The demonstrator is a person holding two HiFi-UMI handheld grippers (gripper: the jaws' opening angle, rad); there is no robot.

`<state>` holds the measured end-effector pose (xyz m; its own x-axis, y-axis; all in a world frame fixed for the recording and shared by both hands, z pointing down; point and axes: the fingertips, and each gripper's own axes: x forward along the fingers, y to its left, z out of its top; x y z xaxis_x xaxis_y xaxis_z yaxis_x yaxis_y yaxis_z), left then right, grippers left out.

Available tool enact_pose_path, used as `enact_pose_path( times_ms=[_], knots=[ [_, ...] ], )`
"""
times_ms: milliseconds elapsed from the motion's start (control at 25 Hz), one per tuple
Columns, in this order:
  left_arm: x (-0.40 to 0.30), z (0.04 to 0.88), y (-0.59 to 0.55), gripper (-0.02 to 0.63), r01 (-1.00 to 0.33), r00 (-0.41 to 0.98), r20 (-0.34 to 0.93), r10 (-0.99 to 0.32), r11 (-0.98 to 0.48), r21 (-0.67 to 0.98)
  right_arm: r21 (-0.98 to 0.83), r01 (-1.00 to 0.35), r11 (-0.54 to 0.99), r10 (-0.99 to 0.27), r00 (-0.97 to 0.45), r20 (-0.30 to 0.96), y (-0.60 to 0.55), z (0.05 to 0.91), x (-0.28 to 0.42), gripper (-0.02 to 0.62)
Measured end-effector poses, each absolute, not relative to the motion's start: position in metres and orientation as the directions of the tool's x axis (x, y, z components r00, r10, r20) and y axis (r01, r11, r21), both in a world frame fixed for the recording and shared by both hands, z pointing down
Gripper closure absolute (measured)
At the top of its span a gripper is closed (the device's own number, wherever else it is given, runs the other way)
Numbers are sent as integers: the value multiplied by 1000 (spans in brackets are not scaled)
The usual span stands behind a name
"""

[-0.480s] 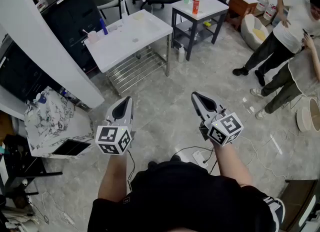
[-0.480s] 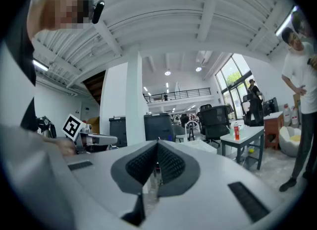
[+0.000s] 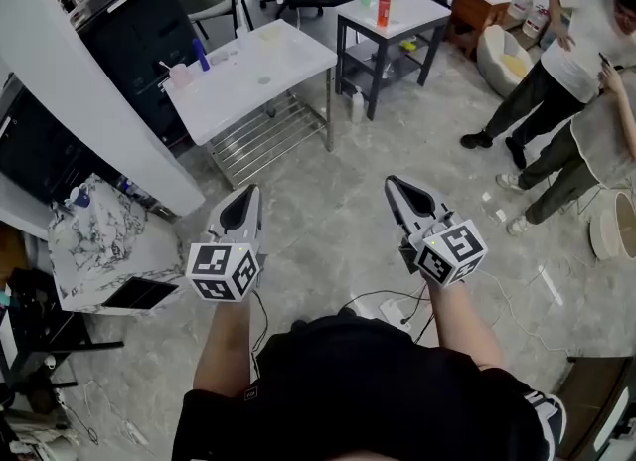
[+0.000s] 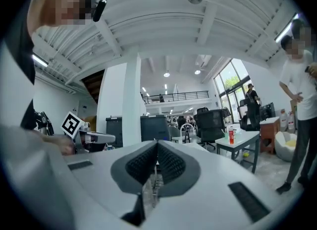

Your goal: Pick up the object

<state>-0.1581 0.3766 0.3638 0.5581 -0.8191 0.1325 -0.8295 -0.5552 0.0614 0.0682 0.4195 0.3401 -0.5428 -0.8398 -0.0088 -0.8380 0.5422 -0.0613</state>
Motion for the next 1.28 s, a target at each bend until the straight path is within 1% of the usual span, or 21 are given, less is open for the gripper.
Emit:
enact_pose_path(
  times_ms=[240,400,480,560,600,680,720,880,1000,1080,1280],
  knots=[
    [-133,360,381,595,-819,573,135,-809,-570,59,-85,-825,559,-829,-559,-17,422,336,93,582],
    [-120,362,387,594,-821,570,142,-809,-568,56,-91,-837,540,-841,-541,-10,425,340,117,572],
    [-117,363,388,592,-825,564,144,-813,-563,51,-105,-844,527,-849,-529,-10,425,344,128,501],
    [-115,365,388,590,-825,563,151,-813,-563,46,-119,-848,517,-854,-520,-8,425,348,135,474],
    [-114,367,388,574,-824,564,156,-811,-564,47,-122,-849,513,-856,-517,-5,425,351,137,463],
    [-113,369,385,501,-822,567,166,-807,-567,55,-128,-852,507,-859,-512,1,422,355,139,438],
    [-113,370,383,489,-822,567,169,-806,-566,59,-132,-854,504,-861,-509,4,420,356,140,429],
    [-117,370,372,475,-833,553,149,-820,-550,62,-146,-864,481,-873,-488,11,408,359,144,389],
    [-122,374,358,441,-837,547,153,-823,-543,72,-154,-869,469,-878,-478,23,394,364,144,357],
    [-126,380,345,422,-839,544,162,-823,-538,81,-153,-872,465,-879,-475,32,384,368,144,349],
    [-131,389,298,397,-838,545,162,-822,-535,106,-147,-884,444,-888,-456,56,343,375,144,337]
  ],
)
